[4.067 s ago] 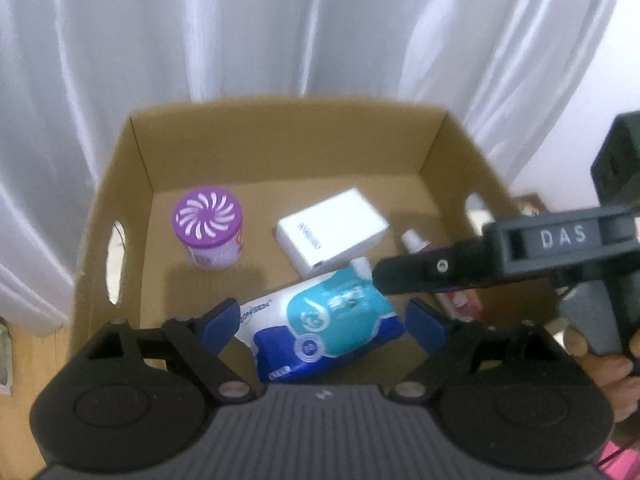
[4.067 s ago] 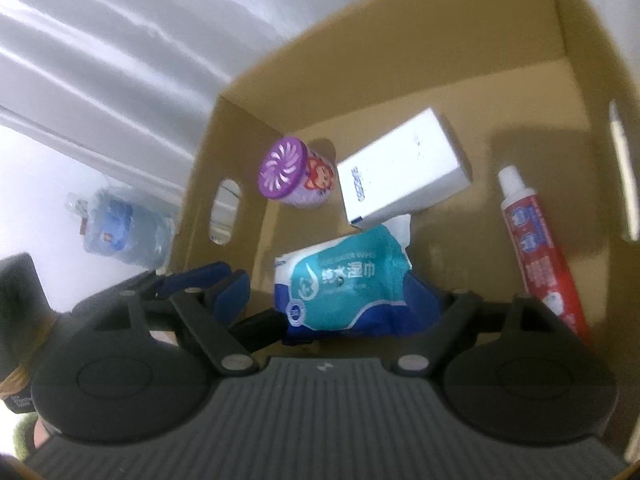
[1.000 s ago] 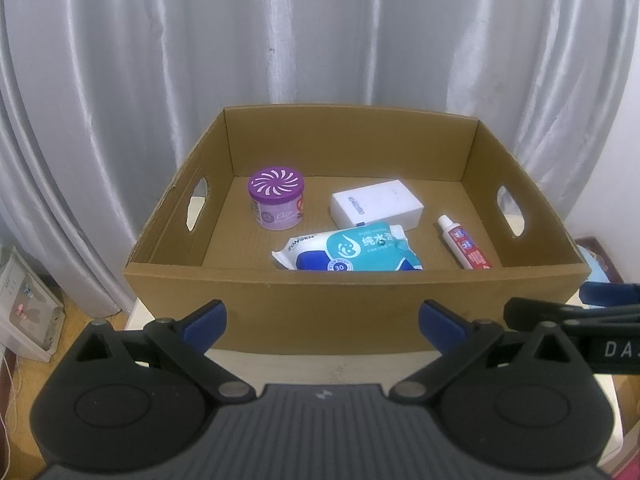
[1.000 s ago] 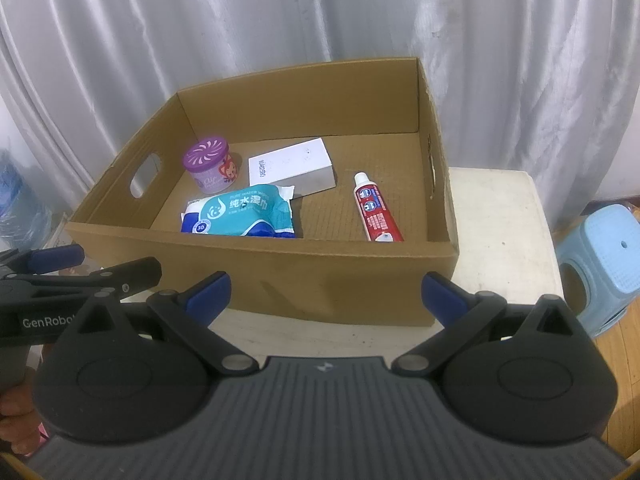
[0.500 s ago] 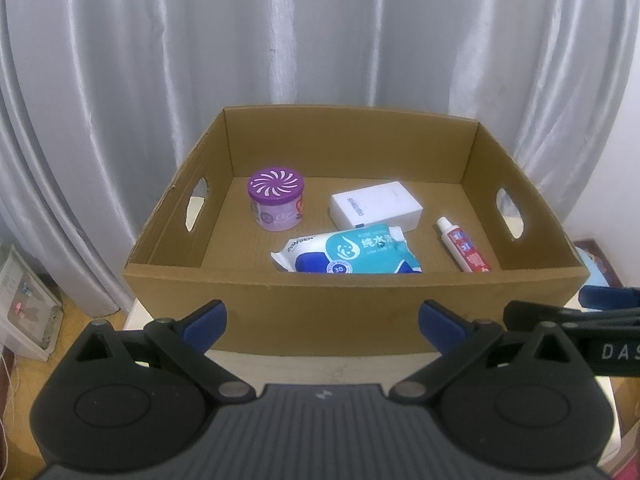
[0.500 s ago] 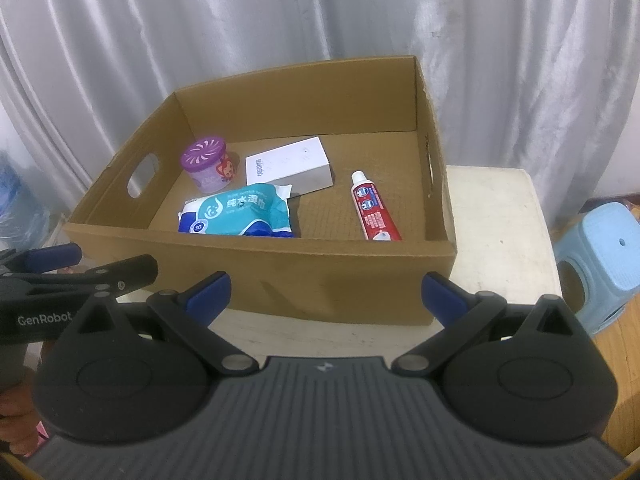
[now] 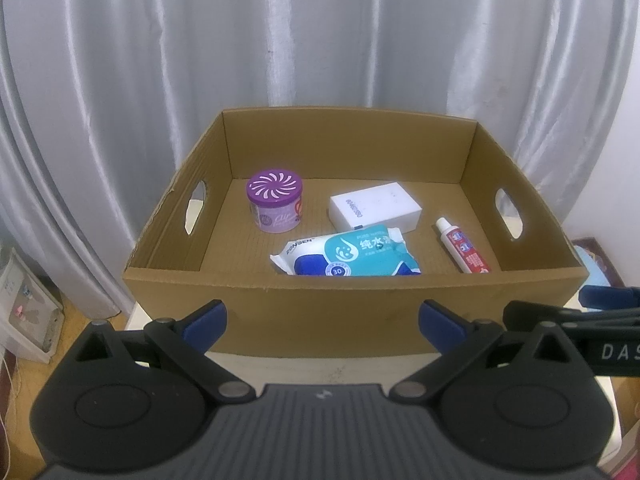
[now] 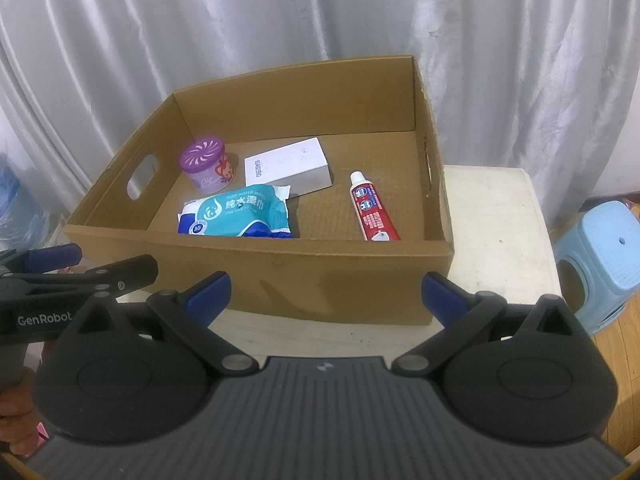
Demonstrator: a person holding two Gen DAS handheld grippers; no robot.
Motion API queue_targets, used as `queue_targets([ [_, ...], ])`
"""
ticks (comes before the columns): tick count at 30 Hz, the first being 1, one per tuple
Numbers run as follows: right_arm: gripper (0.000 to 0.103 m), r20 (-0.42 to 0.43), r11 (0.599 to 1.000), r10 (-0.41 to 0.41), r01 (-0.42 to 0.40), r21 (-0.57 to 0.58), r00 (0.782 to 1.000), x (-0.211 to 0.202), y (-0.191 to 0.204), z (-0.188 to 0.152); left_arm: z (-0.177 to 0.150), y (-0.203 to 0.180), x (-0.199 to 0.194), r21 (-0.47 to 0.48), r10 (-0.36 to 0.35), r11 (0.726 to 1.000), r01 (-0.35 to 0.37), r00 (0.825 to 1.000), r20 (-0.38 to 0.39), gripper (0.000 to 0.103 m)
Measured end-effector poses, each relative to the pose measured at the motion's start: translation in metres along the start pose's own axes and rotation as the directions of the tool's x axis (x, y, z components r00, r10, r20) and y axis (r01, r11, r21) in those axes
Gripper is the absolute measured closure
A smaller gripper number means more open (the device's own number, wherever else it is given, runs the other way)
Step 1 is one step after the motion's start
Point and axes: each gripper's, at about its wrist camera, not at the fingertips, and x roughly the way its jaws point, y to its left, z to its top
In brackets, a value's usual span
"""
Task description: Organize objects
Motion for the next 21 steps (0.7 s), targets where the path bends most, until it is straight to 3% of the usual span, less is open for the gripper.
queue_targets([
  [21,0.001,-0.001,1.000,0.001,-0.001,0.002,1.000,-0.0001,-0.0014,0.0010,-0.0001,-0.0001,0.0003,0.001,0.000,1.000,0.000,1.000,0.000,0.001],
])
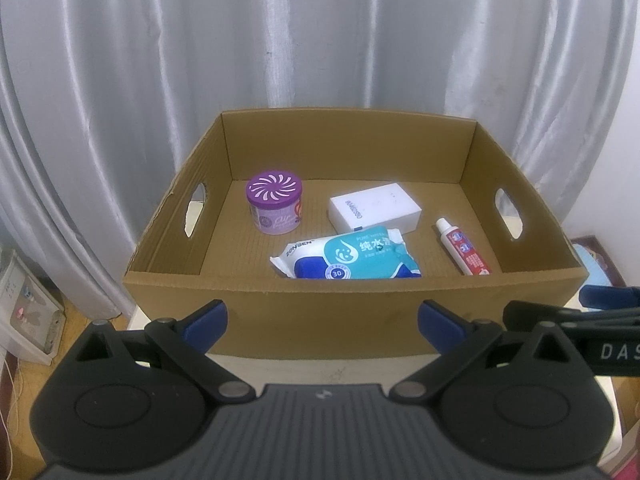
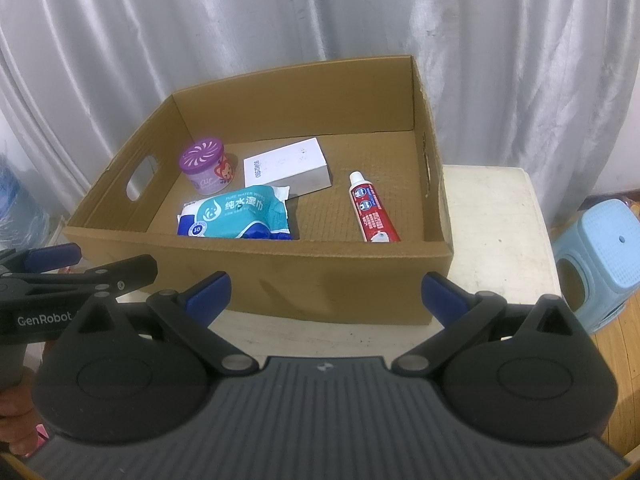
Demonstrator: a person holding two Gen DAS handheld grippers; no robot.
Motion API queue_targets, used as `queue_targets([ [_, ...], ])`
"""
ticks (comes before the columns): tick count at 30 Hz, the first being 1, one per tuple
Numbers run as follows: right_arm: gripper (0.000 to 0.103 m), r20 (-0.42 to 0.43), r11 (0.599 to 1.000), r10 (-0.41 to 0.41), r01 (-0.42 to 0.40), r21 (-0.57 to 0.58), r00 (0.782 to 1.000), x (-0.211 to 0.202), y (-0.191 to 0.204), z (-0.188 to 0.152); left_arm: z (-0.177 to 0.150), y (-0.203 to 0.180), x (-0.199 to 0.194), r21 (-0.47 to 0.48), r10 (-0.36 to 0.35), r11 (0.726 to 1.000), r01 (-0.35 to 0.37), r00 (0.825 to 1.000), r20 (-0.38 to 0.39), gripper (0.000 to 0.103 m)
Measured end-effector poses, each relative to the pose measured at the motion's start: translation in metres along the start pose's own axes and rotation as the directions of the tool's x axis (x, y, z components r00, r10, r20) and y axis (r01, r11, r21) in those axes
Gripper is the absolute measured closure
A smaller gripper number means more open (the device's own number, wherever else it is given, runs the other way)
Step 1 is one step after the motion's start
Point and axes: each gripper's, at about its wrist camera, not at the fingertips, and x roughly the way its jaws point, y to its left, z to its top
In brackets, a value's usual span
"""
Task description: Organize objects
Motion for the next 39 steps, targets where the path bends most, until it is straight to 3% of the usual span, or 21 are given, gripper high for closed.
queue_targets([
  [39,0.001,-0.009,1.000,-0.005,0.005,0.012,1.000,-0.0003,-0.0016,0.0003,0.0022,0.0037,0.0012,0.016,-0.013,1.000,0.013,1.000,-0.010,0.001],
])
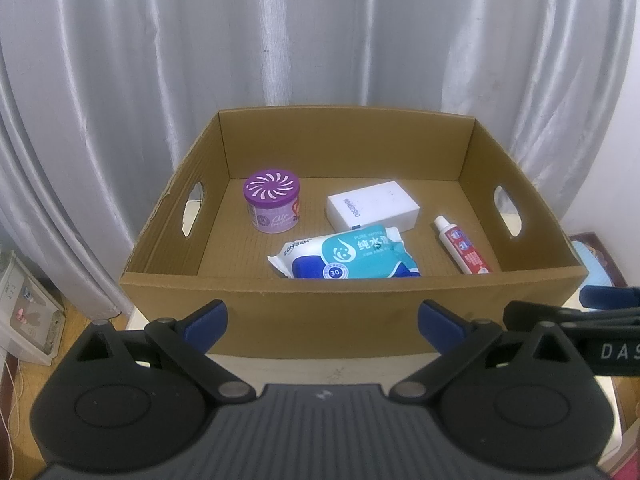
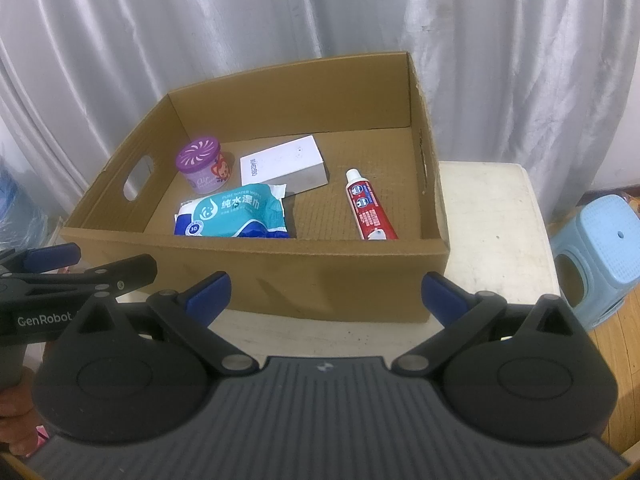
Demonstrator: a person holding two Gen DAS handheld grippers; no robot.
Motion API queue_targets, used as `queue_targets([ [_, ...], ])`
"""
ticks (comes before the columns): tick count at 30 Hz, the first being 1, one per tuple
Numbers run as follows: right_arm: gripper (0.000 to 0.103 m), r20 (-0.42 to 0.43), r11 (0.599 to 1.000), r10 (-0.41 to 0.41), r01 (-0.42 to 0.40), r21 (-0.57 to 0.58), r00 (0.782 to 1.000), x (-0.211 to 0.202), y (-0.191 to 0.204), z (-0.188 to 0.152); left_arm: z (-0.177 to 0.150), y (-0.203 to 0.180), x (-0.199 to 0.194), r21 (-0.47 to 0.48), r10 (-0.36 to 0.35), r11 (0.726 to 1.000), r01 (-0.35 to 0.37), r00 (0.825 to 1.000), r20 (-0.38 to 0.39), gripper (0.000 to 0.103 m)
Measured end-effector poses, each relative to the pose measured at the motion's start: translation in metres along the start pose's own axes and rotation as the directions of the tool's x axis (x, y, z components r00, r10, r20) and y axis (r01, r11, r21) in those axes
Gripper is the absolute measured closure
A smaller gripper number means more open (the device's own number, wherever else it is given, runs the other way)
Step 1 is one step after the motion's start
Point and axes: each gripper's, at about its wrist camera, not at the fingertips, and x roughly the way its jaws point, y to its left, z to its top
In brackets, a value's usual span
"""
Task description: Organize objects
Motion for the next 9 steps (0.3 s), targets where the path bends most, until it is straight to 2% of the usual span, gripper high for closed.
queue_targets([
  [9,0.001,0.000,1.000,0.000,0.000,0.000,1.000,-0.0002,0.0000,0.0002,0.0005,-0.0001,-0.0001,0.001,-0.001,1.000,0.001,1.000,0.000,0.001],
])
